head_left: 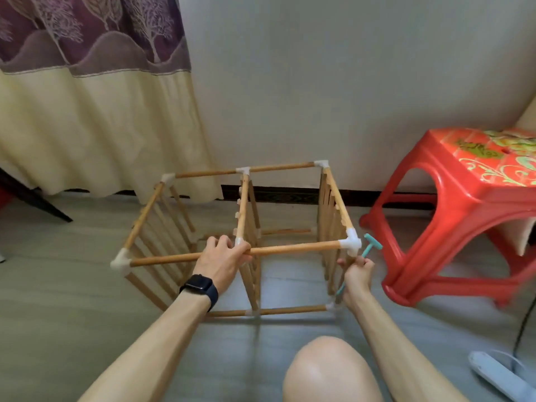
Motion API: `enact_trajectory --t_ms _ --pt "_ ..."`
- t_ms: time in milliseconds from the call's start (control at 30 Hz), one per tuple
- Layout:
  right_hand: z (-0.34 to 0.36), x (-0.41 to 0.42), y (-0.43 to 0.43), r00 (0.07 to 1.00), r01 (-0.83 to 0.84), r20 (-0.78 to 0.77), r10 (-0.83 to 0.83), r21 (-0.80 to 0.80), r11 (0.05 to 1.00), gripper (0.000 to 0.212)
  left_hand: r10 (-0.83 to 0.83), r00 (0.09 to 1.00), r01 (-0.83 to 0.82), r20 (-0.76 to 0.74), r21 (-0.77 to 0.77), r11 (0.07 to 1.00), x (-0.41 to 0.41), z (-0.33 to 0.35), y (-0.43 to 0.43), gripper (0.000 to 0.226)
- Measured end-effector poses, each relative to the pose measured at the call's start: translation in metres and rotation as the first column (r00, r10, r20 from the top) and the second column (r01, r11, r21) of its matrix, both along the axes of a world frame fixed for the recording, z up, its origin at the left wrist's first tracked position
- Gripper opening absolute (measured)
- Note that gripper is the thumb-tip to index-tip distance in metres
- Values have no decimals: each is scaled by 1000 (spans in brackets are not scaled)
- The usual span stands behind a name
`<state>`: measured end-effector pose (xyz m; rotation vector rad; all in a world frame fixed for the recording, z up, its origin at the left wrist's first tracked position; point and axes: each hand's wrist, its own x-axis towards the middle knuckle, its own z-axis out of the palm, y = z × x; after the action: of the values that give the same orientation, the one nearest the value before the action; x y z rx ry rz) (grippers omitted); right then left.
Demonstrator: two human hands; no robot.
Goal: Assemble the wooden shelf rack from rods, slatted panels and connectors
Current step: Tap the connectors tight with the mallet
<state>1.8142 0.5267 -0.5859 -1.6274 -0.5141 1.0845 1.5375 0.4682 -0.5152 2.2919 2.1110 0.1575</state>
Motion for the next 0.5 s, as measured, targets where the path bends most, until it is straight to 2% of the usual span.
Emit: enact_trajectory --t_ms 100,233,300,400,500 --pt "-22 0 -4 999 -14 -44 13 -20 1000 18 5 997 -1 -75 57 998 6 -28 -8 14" --pt "-34 9 0 994 -112 -18 111 -40 993 19 43 997 -30 -65 195 980 8 -40 -11 15" --pt "-37 18 -4 983 -180 37 183 -63 982 9 71 996 -62 -49 175 983 13 -42 -14 17" --pt "-27 31 -22 980 -184 71 188 -53 981 15 150 987 -147 -49 67 987 21 -46 -17 29" --pt "-8 46 -46 945 -159 290 153 -1 987 15 71 994 -69 -82 19 997 33 -41 -14 51"
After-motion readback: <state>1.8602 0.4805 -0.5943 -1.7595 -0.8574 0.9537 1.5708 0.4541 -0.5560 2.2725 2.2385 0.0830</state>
